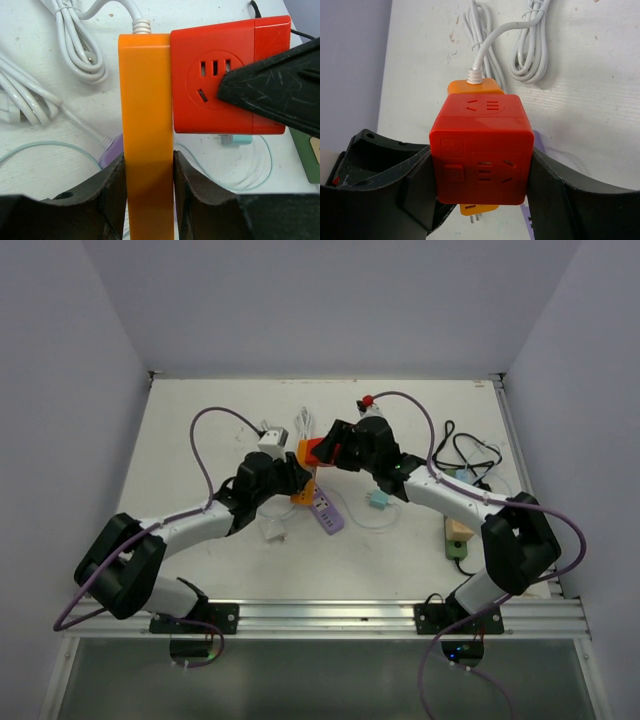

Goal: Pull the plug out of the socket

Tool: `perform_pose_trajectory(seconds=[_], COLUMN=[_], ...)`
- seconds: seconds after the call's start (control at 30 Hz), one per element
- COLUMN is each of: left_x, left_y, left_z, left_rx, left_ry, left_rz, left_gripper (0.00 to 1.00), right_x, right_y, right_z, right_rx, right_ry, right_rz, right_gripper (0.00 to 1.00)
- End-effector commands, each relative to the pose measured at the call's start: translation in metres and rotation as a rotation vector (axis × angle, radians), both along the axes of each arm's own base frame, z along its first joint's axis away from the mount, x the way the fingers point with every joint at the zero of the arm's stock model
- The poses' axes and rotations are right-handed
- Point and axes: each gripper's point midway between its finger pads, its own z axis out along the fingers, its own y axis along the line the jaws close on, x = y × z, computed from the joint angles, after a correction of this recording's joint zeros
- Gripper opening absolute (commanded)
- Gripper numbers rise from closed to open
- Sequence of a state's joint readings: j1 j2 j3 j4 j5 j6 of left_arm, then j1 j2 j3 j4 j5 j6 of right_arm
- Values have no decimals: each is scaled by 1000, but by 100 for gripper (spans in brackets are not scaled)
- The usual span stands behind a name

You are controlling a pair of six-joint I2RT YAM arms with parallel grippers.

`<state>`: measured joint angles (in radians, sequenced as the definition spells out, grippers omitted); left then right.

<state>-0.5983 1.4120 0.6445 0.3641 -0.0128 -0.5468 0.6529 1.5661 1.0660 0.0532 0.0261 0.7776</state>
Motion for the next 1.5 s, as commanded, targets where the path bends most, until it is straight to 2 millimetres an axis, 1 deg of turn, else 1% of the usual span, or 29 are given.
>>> perform_pose_trajectory(seconds=[0.0,0.17,0.2,0.23,0.27,0.3,0.37,0.4,0.5,0.57,0.6,0.7,0.73,0.77,0.8,0.83,0.87,0.93,0.97,1.0,1.03,1.07,1.1,1.17,1.2,1.23,1.27,1.43,1.47], left_x=[0,-3,-3,-2,-5,-2,-4,0,6,-1,2,3,3,4,4,4,5,6,8,8,9,10,12,14,15,15,16,21,21], left_y=[12,9,11,13,10,18,21,32,43,34,35,36,36,38,39,40,42,42,44,43,44,44,44,42,42,41,41,40,38], left_z=[7,21,24,25,25,25,28,25,36,41,46,38,37,37,37,37,37,39,38,38,39,39,37,38,37,36,37,33,32], left_rx=[63,33,22,13,-13,-30,-80,-98,-145,-201,-228,-229,-227,-217,-209,-202,-196,-183,-178,-176,-174,-174,-173,-175,-175,-174,-176,-169,-171], left_ry=[-80,-105,-107,-105,-95,-95,-82,-71,-101,-89,-102,-81,-80,-87,-88,-91,-94,-98,-98,-94,-97,-95,-87,-87,-82,-79,-80,-70,-66], left_rz=[3,-17,-16,-13,-36,-22,-45,-26,-31,-104,-115,-122,-120,-112,-111,-109,-101,-97,-89,-89,-87,-83,-82,-83,-84,-86,-85,-86,-91], left_gripper=[0,0,0,0,0,0,0,0,0,0,0,0,0,0,0,0,0,0,0,0,0,0,0,0,0,0,0,0,0], right_x=[14,11,11,10,12,10,13,14,13,12,13,13,13,19,22,21,34,38,47,55,54,60,66,73,76,79,83,99,102], right_y=[4,7,12,12,7,8,3,1,-1,-2,-1,0,-2,-9,-15,-26,-42,-61,-76,-89,-101,-113,-124,-141,-147,-153,-157,-170,-174], right_z=[41,39,47,47,42,42,42,40,41,40,40,40,33,41,39,24,29,15,17,12,-2,-2,-12,-22,-25,-36,-37,-53,-62], right_rx=[200,296,361,396,423,456,452,424,396,388,387,384,360,334,260,176,88,-11,-41,-105,-172,-214,-293,-375,-423,-466,-482,-573,-600], right_ry=[-80,-61,-67,-57,-40,-24,-28,-39,-42,-35,-34,-38,-19,-43,-78,-37,-87,-44,-52,-69,-36,-39,-42,-25,-28,-11,-14,-19,-12], right_rz=[7,56,84,98,90,105,96,96,97,97,98,107,99,66,56,22,-32,-67,-100,-127,-142,-168,-179,-203,-199,-207,-217,-221,-232], right_gripper=[0,0,0,0,0,0,0,0,0,0,0,0,0,0,0,0,0,0,0,0,0,0,0,0,0,0,0,0,0])
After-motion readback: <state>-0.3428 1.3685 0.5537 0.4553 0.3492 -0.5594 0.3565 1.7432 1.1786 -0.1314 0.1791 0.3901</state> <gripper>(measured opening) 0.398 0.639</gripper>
